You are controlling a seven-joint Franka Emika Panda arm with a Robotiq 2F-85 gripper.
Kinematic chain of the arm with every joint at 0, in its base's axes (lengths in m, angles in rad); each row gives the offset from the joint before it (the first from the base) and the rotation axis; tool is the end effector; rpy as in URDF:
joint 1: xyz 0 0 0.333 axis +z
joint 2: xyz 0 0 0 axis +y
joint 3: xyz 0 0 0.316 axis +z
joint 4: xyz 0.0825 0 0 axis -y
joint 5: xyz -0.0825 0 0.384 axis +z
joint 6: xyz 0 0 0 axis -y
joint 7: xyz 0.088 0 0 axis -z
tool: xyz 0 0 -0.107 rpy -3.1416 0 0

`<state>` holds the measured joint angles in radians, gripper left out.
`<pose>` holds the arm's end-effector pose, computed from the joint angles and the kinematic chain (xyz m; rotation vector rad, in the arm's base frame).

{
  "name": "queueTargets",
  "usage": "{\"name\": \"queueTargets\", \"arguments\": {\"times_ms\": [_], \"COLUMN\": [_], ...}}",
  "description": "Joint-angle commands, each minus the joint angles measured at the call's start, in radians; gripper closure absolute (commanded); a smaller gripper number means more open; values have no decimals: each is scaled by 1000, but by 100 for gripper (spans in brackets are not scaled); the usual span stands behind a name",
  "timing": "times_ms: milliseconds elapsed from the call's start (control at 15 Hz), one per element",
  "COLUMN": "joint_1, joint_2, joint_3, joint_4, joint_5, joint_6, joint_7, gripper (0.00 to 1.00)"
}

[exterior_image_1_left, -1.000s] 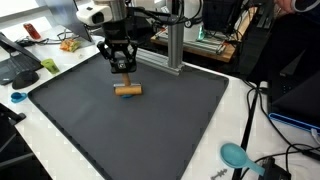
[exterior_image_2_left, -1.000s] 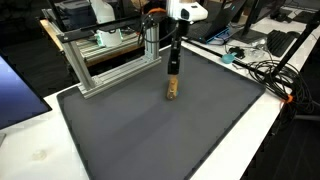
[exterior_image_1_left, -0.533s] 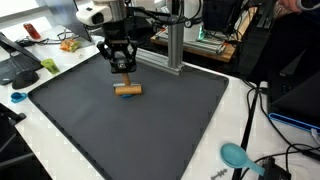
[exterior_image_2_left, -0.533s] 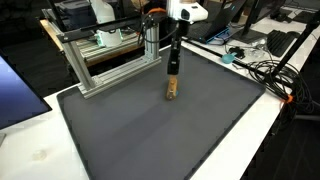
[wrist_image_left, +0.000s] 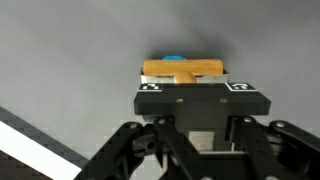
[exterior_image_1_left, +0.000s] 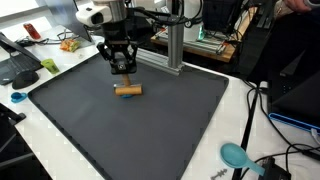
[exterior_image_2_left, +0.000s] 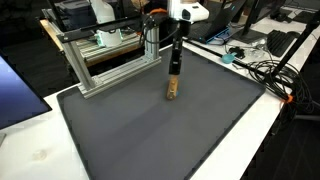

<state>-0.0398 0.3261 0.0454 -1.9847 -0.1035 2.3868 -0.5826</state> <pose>0.6145 0.0014 0.3081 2.8975 0.9892 0.0868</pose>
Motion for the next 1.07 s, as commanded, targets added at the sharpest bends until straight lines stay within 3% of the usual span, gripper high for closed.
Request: {"name": "queueTargets", "arguments": {"times_ms": [0,667,1000], "joint_1": [-25,-53,-27], "joint_2": [60,62,86], "joint_3": [26,59,29], "joint_4": [-2,-10,-2], "joint_5": [50,140,58], "joint_6": [40,115,107], "joint_7": [-29,-57,5], "gripper": [77,77,77]}}
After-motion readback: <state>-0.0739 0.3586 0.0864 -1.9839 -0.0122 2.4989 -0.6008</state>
